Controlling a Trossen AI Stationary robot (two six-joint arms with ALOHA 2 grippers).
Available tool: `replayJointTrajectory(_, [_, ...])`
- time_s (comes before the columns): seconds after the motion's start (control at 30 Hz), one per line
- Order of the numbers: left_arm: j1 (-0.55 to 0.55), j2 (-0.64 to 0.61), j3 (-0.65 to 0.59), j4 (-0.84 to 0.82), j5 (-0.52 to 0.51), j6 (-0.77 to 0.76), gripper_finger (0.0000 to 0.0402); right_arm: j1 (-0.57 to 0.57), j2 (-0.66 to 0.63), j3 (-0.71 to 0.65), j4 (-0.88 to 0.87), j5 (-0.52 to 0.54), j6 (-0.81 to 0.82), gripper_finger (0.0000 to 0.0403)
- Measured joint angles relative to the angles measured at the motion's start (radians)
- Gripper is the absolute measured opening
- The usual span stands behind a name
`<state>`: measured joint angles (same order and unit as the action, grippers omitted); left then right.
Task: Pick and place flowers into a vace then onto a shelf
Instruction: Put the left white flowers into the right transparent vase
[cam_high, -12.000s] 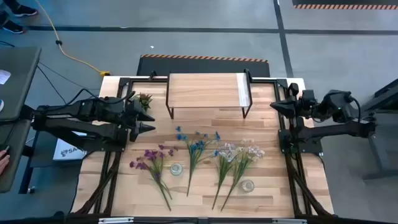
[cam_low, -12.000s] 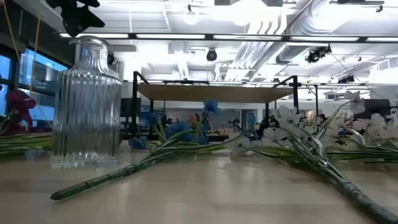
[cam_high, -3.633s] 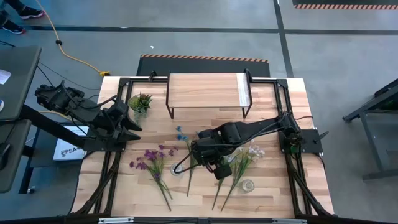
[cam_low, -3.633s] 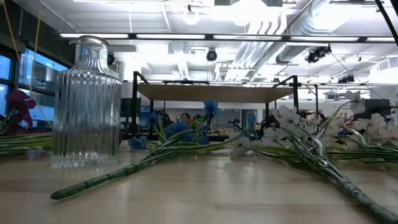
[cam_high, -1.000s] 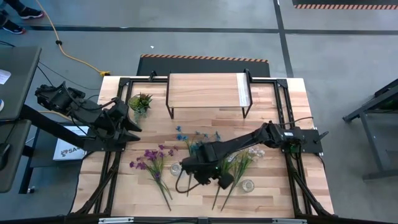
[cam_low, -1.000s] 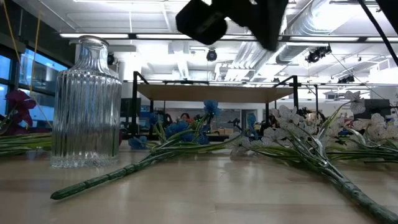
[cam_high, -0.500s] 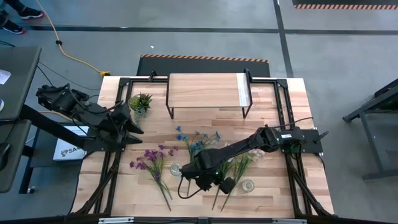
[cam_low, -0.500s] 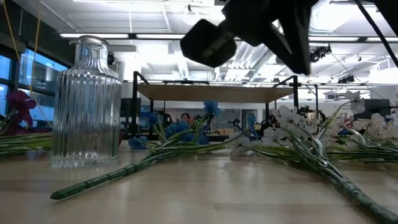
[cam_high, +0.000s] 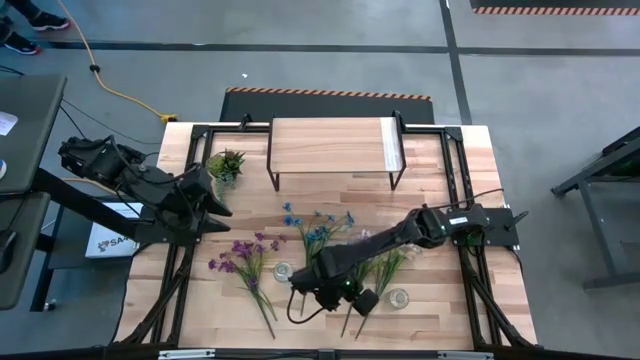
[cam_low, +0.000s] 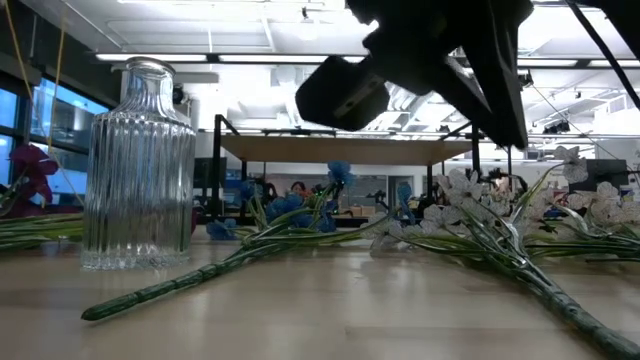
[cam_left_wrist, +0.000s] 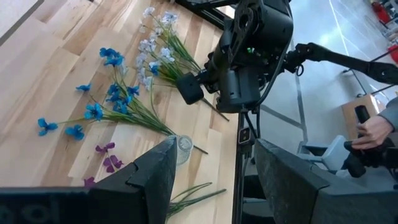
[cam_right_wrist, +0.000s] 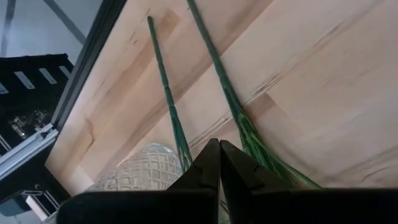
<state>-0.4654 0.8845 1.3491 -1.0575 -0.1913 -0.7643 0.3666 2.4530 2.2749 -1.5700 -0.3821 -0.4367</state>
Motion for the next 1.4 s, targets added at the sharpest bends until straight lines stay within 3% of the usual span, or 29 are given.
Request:
replayJointTrajectory(0.2, [0.000,0.003,0.000,0.000,0.000,0.000,0.0248,0.008,0.011,0.000,-0.001,0.051,0.002,0.0017])
replayJointTrajectory(0.6, [0.000,0.004,0.000,0.000,0.000,0.000,0.0248,0.008,0.011,0.000,0.000,0.114,-0.065,0.0117])
replayJointTrajectory(1.0, [0.000,0.004,0.000,0.000,0.000,0.000,0.0248,0.023,0.074,0.000,0.003,0.173,-0.129,0.0124])
replayJointTrajectory(1.4, [0.000,0.004,0.000,0.000,0.000,0.000,0.0248,0.055,0.087,0.000,0.052,0.137,-0.124,0.0124])
